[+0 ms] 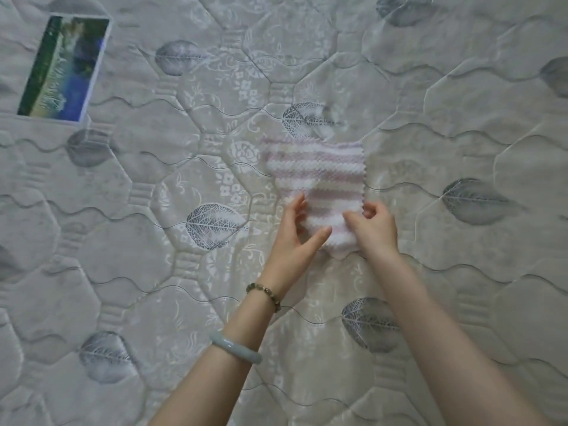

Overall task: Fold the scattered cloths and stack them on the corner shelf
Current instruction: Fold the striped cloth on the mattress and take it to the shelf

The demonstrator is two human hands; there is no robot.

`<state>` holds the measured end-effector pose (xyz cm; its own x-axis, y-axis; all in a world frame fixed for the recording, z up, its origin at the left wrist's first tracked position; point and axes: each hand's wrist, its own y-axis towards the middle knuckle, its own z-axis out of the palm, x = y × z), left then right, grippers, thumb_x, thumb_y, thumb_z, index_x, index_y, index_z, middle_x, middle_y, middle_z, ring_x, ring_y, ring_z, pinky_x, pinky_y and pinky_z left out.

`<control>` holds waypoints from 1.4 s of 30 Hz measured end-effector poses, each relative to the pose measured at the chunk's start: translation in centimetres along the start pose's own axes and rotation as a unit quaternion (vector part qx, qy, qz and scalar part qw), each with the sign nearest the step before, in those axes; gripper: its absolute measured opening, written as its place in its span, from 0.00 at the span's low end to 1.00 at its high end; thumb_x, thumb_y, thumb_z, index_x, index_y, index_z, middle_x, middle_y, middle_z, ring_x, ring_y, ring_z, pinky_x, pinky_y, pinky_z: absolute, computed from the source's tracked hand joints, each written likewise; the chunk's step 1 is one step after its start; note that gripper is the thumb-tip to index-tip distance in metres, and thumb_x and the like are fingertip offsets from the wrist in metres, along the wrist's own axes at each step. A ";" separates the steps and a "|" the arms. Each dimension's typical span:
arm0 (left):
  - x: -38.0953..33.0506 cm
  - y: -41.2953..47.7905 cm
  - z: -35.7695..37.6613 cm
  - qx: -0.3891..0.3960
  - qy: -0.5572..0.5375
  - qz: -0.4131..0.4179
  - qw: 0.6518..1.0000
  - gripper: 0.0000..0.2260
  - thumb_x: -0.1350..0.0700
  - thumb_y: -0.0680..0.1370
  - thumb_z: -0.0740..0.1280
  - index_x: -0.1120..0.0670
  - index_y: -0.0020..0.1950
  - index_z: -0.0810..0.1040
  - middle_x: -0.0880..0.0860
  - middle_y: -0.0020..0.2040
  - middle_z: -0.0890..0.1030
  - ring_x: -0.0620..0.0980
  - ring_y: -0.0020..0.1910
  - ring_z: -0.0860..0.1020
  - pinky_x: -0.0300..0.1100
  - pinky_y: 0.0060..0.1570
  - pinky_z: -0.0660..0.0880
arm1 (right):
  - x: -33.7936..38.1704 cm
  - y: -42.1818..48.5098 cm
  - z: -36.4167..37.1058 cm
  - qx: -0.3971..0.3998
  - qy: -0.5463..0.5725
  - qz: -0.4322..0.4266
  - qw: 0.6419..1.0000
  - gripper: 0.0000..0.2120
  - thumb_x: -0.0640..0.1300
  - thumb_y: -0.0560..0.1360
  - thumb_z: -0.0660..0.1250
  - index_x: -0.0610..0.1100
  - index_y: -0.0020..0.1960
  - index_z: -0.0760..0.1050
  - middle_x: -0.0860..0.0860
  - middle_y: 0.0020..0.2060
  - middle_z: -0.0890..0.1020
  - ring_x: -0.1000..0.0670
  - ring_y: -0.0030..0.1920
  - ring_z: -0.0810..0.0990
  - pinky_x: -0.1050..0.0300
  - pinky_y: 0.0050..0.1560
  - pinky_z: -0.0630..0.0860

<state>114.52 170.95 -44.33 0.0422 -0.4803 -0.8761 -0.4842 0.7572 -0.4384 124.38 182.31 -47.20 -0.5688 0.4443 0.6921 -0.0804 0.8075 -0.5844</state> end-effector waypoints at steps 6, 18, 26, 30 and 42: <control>-1.9 -1.3 -0.7 -0.008 0.007 0.008 1.000 0.29 0.57 0.77 0.69 0.46 0.73 0.59 0.45 0.69 0.66 0.42 0.67 0.68 0.41 0.66 0.69 | 1.6 -2.4 -1.3 0.056 0.011 -0.049 0.997 0.10 0.41 0.68 0.66 0.42 0.48 0.81 0.46 0.43 0.82 0.47 0.45 0.80 0.52 0.47 0.75; -16.1 -10.8 -6.4 0.132 0.295 0.238 0.916 0.23 0.61 0.74 0.68 0.39 0.63 0.73 0.47 0.76 0.56 0.46 0.75 0.52 0.45 0.71 0.51 | 12.5 -19.5 -12.9 0.295 -0.115 -0.229 0.920 0.08 0.37 0.75 0.64 0.49 0.44 0.78 0.66 0.20 0.73 0.66 0.24 0.71 0.73 0.29 0.65; -19.6 -18.5 -7.0 0.196 0.288 0.256 0.902 0.17 0.45 0.68 0.76 0.56 0.48 0.83 0.47 0.59 0.78 0.43 0.65 0.68 0.36 0.63 0.63 | 15.3 -28.0 -18.4 0.329 -0.231 -0.265 0.877 0.10 0.38 0.74 0.67 0.50 0.49 0.82 0.65 0.24 0.76 0.67 0.29 0.74 0.74 0.33 0.67; -19.5 -20.5 -7.9 0.188 0.277 0.205 0.920 0.26 0.38 0.64 0.74 0.62 0.40 0.79 0.49 0.38 0.76 0.44 0.41 0.73 0.42 0.44 0.69 | 15.3 -29.2 -20.1 0.296 -0.284 -0.300 0.862 0.09 0.47 0.68 0.73 0.57 0.48 0.82 0.64 0.34 0.81 0.65 0.38 0.77 0.68 0.41 0.71; -18.3 -22.1 -12.0 0.082 0.294 0.121 0.945 0.07 0.57 0.74 0.71 0.46 0.38 0.81 0.43 0.35 0.81 0.36 0.37 0.76 0.31 0.38 0.69 | 12.9 -28.3 -22.6 0.267 -0.428 -0.251 0.826 0.11 0.40 0.63 0.70 0.42 0.28 0.69 0.52 0.25 0.63 0.53 0.28 0.63 0.55 0.32 0.59</control>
<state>113.91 157.68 -16.25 -0.5680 -0.4102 -0.7135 -0.2737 0.9118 -0.3063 137.83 173.96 -12.16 -0.7064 -0.5155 0.4851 -0.7016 0.4186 -0.5767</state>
